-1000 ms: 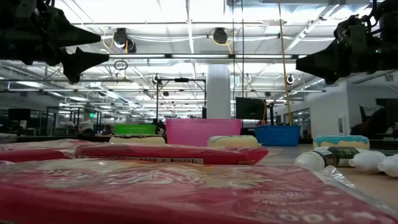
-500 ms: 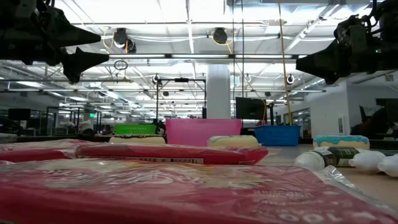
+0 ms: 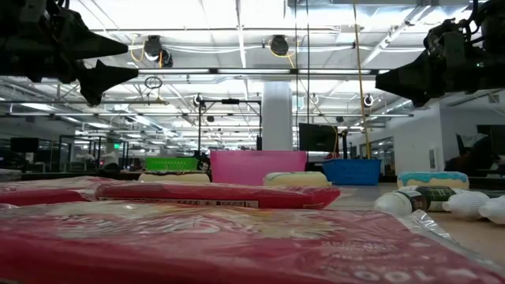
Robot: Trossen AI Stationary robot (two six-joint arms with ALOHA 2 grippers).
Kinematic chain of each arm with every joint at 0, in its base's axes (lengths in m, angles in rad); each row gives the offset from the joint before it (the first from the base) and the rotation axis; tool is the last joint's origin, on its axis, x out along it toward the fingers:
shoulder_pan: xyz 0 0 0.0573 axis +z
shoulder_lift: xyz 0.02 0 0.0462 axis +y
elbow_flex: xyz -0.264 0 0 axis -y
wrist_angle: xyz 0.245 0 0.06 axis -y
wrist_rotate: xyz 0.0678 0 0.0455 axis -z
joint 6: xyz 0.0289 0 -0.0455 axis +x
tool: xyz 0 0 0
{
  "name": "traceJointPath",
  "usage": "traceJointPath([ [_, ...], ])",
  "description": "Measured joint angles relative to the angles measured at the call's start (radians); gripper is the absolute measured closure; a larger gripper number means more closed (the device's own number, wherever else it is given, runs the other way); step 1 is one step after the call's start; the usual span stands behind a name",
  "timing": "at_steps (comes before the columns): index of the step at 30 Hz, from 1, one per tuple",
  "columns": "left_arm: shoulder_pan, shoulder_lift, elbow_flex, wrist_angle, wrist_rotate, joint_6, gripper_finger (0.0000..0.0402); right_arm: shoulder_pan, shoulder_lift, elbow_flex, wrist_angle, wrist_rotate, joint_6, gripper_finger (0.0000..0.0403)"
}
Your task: Pick & Place Food Item
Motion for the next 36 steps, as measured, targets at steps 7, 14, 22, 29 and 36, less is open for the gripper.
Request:
traceJointPath([
  [7, 0.000, 0.000, 0.000, 0.000, 0.000, 0.000, 0.0133, 0.000, 0.000, 0.000, 0.000, 0.000, 0.000, 0.0291],
  [14, 0.000, 0.000, 0.000, 0.000, 0.000, 0.000, 0.0133, 0.000, 0.000, 0.000, 0.000, 0.000, 0.000, 0.0291],
  [22, 0.000, 0.000, 0.000, 0.000, 0.000, 0.000, 0.0133, 0.000, 0.000, 0.000, 0.039, -0.001, -0.012, 0.0293],
  [29, 0.000, 0.000, 0.000, 0.000, 0.000, 0.000, 0.0133, 0.000, 0.000, 0.000, 0.154, 0.000, 0.273, 0.0293],
  [36, 0.000, 0.000, 0.000, 0.000, 0.000, 0.000, 0.0133, -0.002, 0.000, 0.000, 0.179, 0.044, 0.338, 0.0292],
])
